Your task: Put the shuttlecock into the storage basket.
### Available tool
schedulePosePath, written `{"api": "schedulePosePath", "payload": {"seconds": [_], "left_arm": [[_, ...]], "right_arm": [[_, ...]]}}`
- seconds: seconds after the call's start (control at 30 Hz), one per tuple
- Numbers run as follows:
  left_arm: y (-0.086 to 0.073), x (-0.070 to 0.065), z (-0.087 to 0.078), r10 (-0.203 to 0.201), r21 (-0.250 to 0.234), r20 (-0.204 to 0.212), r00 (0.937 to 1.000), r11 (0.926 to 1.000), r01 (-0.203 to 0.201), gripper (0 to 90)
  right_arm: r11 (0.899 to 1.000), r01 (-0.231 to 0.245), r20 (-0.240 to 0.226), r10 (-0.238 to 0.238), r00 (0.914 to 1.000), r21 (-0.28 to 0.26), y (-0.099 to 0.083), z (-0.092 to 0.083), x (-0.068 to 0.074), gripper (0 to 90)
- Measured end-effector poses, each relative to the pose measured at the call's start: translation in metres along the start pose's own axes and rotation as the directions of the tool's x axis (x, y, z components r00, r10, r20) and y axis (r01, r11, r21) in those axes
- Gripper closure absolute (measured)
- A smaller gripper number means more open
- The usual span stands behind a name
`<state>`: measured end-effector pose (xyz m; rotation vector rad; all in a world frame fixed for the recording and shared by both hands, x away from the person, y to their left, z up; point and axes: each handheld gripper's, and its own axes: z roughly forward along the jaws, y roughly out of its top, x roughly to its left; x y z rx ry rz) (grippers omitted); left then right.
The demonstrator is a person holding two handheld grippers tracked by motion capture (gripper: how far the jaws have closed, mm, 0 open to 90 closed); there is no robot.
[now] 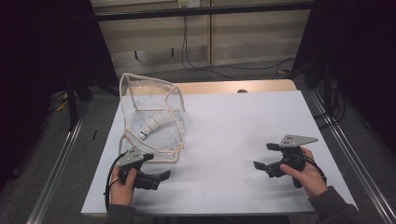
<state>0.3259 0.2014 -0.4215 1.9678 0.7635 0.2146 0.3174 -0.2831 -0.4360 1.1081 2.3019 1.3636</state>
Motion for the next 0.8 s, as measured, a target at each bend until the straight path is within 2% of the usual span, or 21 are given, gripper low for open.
{"api": "schedulePosePath", "payload": {"seconds": [0.8], "left_arm": [[-0.0005,-0.0008,-0.0004,0.005,0.001,0.004,1.0,1.0,-0.005,2.8]], "right_arm": [[1.0,-0.009,0.013,0.009,0.9999,-0.021,-0.0066,-0.0073,-0.0036,4.7]]}}
